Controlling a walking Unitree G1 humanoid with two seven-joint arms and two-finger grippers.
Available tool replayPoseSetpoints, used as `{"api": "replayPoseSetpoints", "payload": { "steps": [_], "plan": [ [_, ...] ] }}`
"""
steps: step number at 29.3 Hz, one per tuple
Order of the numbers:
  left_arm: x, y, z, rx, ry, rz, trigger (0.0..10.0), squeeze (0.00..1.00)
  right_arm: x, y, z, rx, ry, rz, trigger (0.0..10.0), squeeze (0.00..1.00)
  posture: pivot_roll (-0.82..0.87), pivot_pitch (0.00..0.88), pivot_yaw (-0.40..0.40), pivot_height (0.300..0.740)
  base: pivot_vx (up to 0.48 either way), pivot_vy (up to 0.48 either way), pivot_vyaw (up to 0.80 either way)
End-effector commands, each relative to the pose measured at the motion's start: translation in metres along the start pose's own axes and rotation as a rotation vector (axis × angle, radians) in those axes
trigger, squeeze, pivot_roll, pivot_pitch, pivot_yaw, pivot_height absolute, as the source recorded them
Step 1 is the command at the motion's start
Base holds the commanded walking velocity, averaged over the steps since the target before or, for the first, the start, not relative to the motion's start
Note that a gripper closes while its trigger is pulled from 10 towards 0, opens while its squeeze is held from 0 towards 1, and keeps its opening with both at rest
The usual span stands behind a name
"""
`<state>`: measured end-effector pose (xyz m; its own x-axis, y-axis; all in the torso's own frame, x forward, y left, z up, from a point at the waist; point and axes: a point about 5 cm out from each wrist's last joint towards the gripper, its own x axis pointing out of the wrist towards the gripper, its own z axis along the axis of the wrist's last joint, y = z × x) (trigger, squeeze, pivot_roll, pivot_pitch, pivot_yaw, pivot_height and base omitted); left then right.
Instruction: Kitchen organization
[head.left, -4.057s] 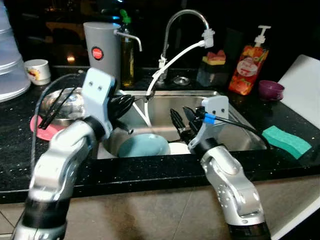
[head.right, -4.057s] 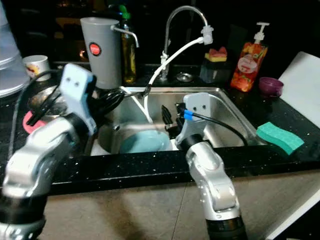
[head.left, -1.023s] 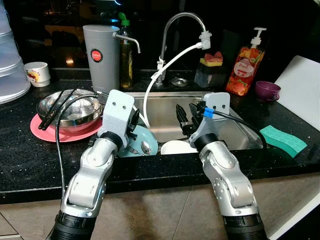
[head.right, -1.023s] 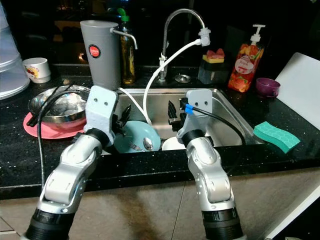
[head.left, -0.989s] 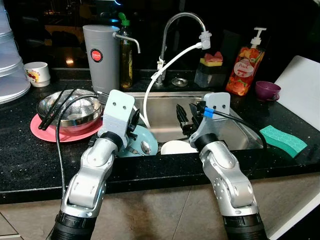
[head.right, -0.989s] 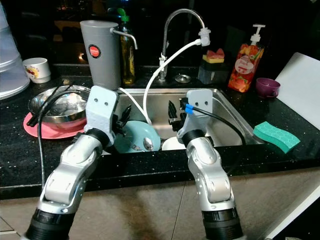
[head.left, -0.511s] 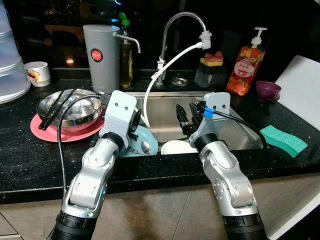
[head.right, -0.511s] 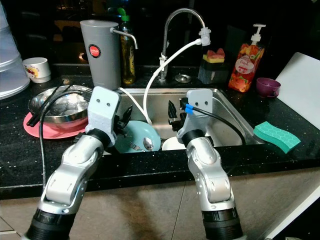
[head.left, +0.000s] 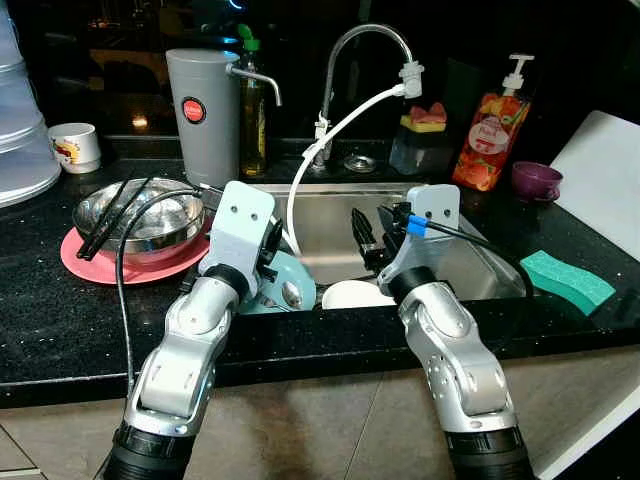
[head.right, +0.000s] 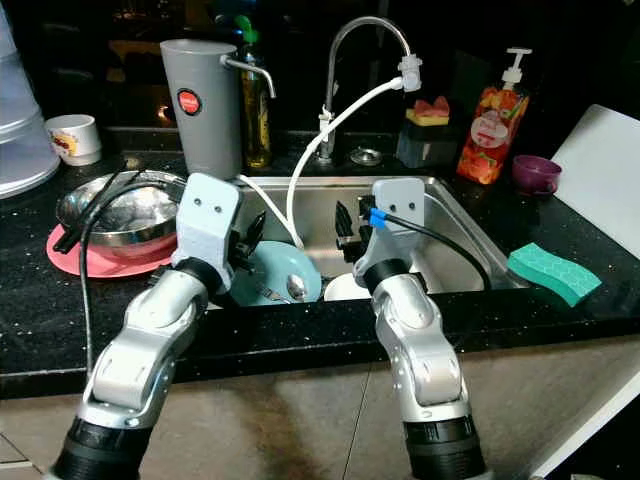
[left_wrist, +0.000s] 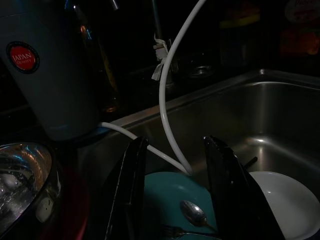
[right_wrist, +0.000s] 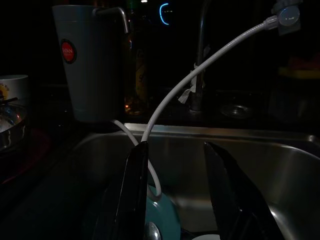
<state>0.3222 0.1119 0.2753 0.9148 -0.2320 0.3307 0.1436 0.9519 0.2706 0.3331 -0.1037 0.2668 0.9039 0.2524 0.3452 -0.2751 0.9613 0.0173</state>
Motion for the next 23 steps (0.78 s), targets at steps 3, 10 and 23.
{"api": "replayPoseSetpoints", "payload": {
  "steps": [3, 10, 23],
  "plan": [
    [0.0, -0.003, 0.001, 0.007, -0.01, -0.006, 10.0, 0.0, -0.001, -0.001, 0.003, 0.007, -0.021, -0.002, 10.0, 0.0, 0.15, 0.097, -0.099, 0.74, 0.0, 0.0, 0.0],
    [-0.002, 0.006, 0.001, 0.014, -0.001, 0.032, 10.0, 0.0, -0.002, -0.002, 0.003, 0.007, -0.022, -0.002, 10.0, 0.0, 0.15, 0.102, -0.098, 0.74, 0.0, 0.0, 0.0],
    [-0.004, 0.028, -0.005, 0.023, 0.022, 0.183, 10.0, 0.0, -0.002, 0.004, 0.003, 0.025, -0.025, 0.021, 10.0, 0.0, 0.16, 0.108, -0.097, 0.74, 0.0, 0.0, 0.0]
  ]
}}
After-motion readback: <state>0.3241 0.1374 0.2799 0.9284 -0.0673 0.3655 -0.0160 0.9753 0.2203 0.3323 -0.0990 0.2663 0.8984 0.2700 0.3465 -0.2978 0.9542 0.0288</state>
